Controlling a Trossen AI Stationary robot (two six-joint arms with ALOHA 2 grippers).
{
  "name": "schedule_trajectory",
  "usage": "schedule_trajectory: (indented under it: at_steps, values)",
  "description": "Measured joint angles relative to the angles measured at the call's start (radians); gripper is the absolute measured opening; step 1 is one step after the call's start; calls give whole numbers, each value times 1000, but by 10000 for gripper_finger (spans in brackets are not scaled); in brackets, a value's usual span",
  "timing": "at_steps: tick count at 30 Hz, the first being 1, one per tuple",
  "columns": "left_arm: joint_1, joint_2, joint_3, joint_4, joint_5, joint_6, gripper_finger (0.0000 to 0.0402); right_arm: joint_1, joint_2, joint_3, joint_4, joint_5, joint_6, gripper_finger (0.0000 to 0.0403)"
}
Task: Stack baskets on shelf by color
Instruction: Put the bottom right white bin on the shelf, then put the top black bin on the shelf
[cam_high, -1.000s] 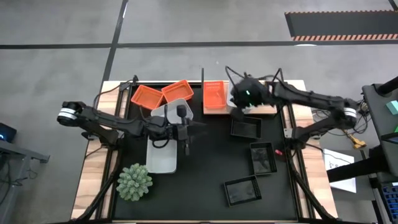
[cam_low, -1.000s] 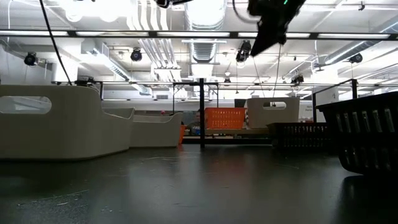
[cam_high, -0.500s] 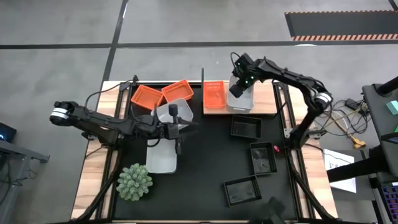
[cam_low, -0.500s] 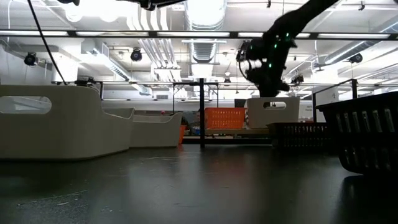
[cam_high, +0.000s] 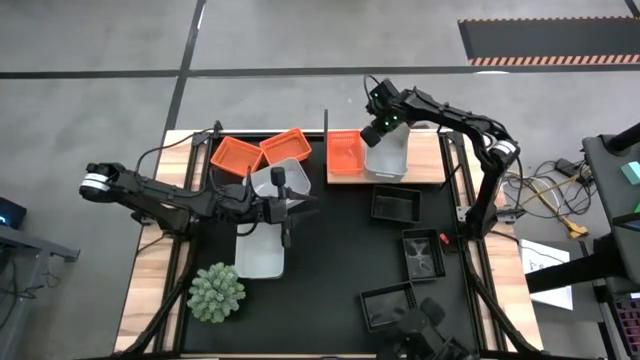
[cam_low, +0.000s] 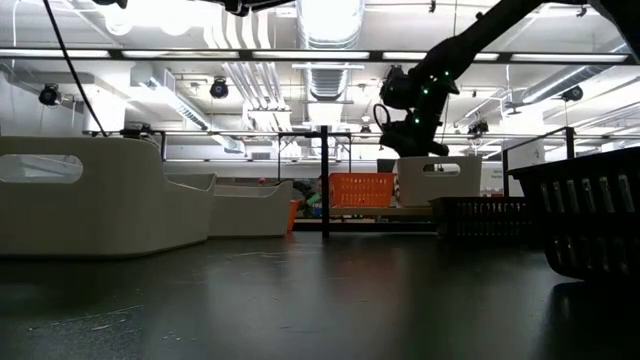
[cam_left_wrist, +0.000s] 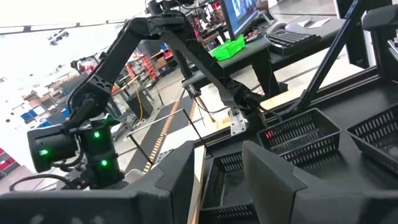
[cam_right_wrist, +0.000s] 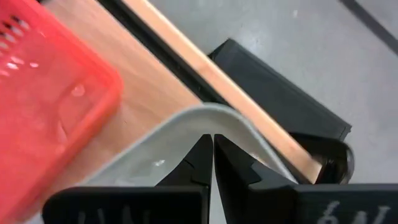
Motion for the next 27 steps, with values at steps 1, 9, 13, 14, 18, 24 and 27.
schedule_trajectory:
  at_steps: [1, 9, 13, 14, 18, 24, 27]
  values:
    - [0, 0, 0, 0, 0, 0, 121, 2, 0, 4, 7, 0, 0, 8]
    - [0, 0, 0, 0, 0, 0, 121, 20, -2, 13, 25, 0, -12, 8]
    - [0, 0, 0, 1, 0, 0, 121, 40, -2, 13, 46, 0, -35, 8]
    - [0, 0, 0, 0, 0, 0, 121, 45, -2, 13, 53, 0, -32, 8]
    - [0, 0, 0, 1, 0, 0, 121, 59, -3, 13, 50, 0, -16, 8]
    - [0, 0, 0, 0, 0, 0, 121, 61, -18, 13, 14, 8, -8, 8]
    - [0, 0, 0, 0, 0, 0, 121, 69, -60, 13, -50, 9, 12, 8]
